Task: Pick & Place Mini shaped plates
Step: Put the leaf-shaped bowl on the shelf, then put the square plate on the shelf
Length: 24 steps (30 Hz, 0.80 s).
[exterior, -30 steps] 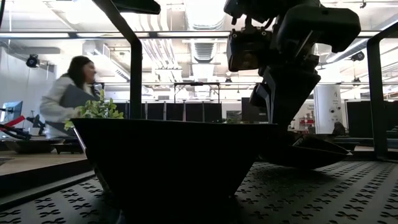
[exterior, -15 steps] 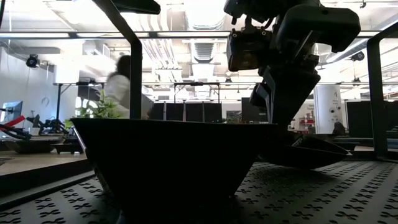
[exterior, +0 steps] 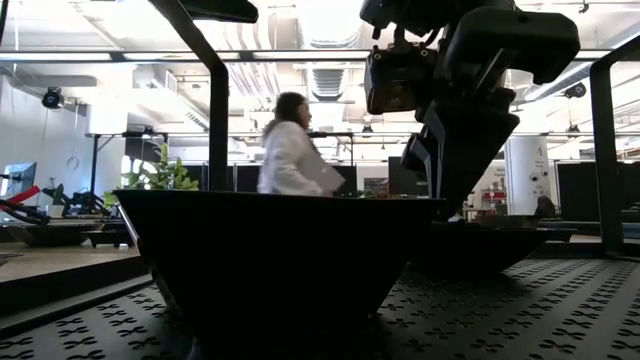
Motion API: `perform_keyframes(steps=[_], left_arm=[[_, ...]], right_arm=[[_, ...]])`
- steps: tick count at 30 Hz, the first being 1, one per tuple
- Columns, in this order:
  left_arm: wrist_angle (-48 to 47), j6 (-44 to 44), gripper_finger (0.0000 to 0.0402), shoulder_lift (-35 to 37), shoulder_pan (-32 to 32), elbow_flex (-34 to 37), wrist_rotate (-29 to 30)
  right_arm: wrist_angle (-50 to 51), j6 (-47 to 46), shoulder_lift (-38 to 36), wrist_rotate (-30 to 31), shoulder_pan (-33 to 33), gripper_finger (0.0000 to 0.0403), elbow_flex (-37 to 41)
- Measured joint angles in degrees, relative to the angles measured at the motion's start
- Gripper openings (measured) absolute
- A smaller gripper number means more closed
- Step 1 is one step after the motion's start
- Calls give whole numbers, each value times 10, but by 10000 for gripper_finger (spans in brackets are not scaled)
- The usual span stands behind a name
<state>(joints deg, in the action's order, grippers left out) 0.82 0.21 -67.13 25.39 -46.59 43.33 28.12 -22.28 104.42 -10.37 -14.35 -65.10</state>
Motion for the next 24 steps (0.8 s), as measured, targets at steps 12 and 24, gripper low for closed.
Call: perform_keyframes(steps=[12, 24], left_arm=[[-1, 1, 51, 0, 0, 0, 0], [-6, -1, 51, 0, 0, 0, 0]], right_arm=[[10, 18, -23, -2, 1, 71, 0], [58, 58, -111, 40, 34, 48, -22]])
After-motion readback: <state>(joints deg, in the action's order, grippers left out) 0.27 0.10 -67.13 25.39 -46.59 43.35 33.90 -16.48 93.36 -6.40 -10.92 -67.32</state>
